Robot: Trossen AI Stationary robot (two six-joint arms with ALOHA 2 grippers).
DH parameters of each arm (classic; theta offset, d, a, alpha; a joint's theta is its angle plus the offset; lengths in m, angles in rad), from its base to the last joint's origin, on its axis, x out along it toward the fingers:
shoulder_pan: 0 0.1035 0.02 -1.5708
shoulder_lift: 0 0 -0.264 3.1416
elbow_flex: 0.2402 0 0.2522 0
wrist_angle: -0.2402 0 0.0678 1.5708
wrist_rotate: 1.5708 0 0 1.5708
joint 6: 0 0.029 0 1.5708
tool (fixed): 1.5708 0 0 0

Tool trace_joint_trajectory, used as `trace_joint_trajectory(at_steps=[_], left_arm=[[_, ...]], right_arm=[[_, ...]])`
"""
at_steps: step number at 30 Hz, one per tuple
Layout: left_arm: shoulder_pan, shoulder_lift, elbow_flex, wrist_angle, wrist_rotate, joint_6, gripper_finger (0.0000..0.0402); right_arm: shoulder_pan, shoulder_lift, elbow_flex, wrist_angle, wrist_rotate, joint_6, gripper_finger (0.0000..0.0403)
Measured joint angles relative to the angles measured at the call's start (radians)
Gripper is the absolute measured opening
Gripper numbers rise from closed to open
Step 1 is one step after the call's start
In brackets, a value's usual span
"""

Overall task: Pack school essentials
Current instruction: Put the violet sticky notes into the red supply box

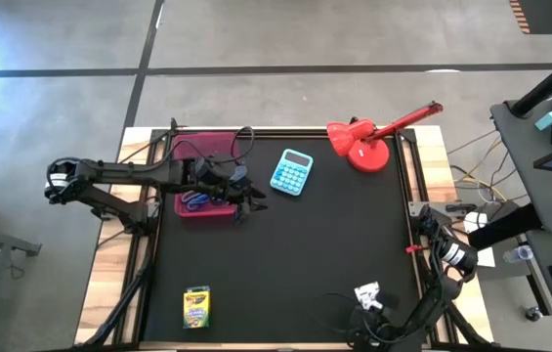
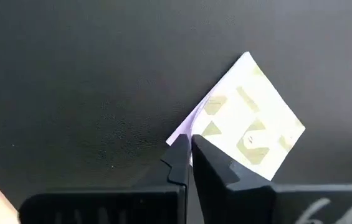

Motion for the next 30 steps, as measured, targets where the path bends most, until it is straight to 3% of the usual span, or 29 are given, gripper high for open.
trace_joint_trajectory(at_steps=[16, 26, 30], left_arm=[[-0.001, 0.000, 0.000, -0.001, 0.000, 0.000, 0.0162], [0.000, 0.000, 0.000, -0.019, 0.023, 0.063, 0.0162], [0.000, -0.001, 0.000, -0.049, 0.026, 0.085, 0.0162]], right_arm=[[-0.004, -0.064, 0.127, -0.017, 0.016, 0.021, 0.0008], [-0.067, -0.166, 0.133, -0.042, 0.221, 0.055, 0.0008], [-0.088, -0.208, 0.133, -0.076, 0.237, -0.003, 0.0008]])
